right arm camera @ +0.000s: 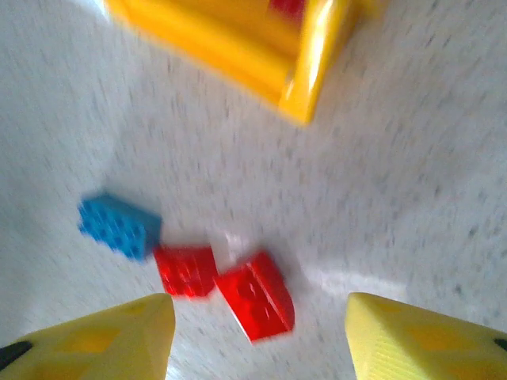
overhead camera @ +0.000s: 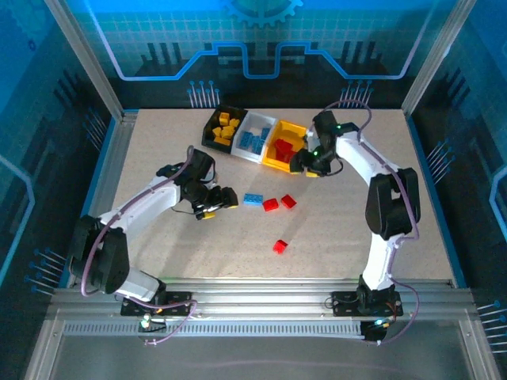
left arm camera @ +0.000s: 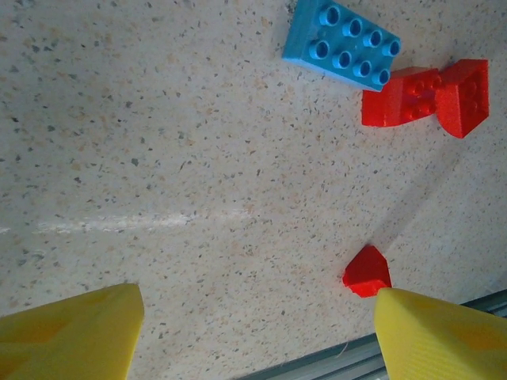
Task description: Sort the legos into containers by color
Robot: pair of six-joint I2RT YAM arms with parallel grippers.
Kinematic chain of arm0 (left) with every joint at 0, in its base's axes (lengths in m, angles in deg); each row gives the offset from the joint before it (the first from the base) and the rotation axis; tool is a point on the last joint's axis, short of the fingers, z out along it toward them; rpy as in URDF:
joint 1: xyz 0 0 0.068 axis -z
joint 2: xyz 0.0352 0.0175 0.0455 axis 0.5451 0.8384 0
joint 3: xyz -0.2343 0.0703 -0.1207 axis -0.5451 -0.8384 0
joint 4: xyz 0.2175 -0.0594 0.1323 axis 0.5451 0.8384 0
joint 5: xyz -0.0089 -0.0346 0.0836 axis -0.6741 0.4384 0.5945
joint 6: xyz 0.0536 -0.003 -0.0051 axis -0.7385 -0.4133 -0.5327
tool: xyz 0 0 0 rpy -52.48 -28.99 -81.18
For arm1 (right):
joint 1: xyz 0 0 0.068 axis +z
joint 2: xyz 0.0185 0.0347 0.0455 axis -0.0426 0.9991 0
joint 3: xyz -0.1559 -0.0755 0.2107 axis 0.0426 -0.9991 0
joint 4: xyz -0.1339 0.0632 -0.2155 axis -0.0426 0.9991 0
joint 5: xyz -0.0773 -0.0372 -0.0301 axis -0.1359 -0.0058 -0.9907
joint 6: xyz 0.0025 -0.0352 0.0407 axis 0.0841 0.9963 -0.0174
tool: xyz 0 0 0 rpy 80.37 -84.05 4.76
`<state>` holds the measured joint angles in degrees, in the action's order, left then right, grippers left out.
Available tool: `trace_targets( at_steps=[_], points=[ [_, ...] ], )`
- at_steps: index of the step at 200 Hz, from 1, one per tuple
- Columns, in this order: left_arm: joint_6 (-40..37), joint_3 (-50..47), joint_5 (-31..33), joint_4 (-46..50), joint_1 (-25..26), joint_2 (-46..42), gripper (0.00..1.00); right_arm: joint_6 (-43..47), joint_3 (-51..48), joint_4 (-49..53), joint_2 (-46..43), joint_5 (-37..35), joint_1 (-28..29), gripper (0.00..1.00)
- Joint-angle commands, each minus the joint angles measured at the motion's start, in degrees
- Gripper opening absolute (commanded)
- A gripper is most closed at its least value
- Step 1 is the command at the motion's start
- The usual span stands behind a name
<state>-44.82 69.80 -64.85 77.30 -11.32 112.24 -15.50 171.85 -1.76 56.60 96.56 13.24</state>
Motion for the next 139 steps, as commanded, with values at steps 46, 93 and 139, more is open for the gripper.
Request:
trace_targets(
  at_steps=[46,93,139],
  points=[
    [2.70,2.75,-1.90,-3.34,2.35,3.04,0.78,12.24,-7.19,0.29,0.90,-11.34,8.87,0.68],
    [1.12,1.22,-0.55,-1.57,2.34,1.10,0.78,11.75,-2.36,0.24,7.67,-13.69,10.48,0.69],
    [0.69,-0.77,-0.13,-1.35,2.35,0.42,0.78,12.06,1.85,1.58,12.52,-13.89,11.90,0.66]
  ],
)
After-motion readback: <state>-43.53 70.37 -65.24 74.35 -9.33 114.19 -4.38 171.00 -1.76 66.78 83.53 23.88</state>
